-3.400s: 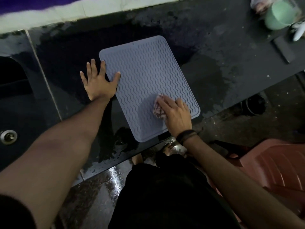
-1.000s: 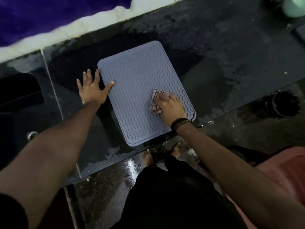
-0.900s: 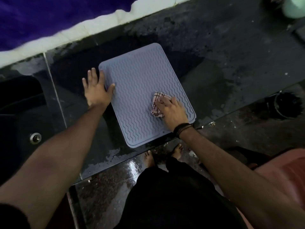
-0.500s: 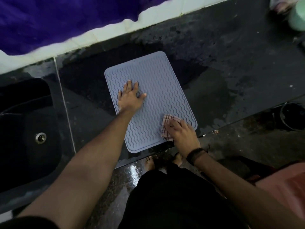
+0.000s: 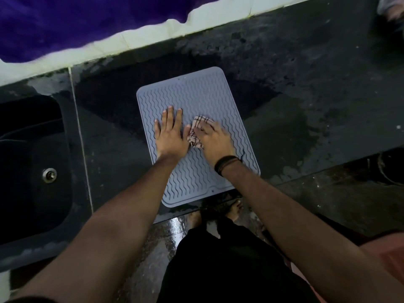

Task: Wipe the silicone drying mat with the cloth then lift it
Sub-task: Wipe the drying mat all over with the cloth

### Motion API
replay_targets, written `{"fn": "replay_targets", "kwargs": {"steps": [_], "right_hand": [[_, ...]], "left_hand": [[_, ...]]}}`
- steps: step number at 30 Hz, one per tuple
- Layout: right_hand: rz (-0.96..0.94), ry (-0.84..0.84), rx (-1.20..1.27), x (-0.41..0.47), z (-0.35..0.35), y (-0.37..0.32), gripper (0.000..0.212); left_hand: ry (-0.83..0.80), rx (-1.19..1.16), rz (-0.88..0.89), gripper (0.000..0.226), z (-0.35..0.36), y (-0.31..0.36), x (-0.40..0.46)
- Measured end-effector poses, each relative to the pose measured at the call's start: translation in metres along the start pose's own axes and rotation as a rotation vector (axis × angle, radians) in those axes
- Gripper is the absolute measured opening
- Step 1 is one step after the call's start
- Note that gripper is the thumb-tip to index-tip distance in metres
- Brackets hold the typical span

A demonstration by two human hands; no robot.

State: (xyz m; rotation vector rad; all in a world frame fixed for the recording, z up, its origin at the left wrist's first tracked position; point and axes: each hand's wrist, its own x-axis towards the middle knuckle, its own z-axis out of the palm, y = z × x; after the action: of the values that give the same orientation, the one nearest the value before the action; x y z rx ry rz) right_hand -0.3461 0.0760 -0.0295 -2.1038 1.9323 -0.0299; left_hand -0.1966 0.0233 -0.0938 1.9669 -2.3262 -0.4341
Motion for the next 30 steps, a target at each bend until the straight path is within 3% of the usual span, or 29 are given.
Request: {"fn": "replay_targets", "kwargs": {"steps": [4,9,15,20,27,30], "right_hand": [[-0.034,0.031,0.017,-0.048,0.006,0.014,0.054],[-0.064,-0.122,0.012,-0.065,-0.01,0.025,0.051],[-0.043,0.192,0.097,0.036,-0.04,0.009,0.052],[-0.08,-0.033,-0.015,0.073,-0.014,0.002,0.052],[-0.134,-0.098,-0.075,0.011,-0.013,0.019,0.05],[-0.171,-0.068,-0.167,0.03,-0.028,0.013,0.04]], "left_hand": [[0.026,-0.039,-0.019,0.061,0.0,0.002,0.001],[0.031,-0.073,-0.011,0.062,-0.002,0.003,-0.001],[0.039,-0.051,-0.01,0.061,-0.005,0.003,0.0],[0.038,-0.043,-0.038,0.059,-0.006,0.005,-0.001],[0.046,-0.07,-0.046,0.056,-0.007,0.005,-0.002],[0.055,-0.069,-0.029,0.056,-0.004,0.003,-0.001]]}}
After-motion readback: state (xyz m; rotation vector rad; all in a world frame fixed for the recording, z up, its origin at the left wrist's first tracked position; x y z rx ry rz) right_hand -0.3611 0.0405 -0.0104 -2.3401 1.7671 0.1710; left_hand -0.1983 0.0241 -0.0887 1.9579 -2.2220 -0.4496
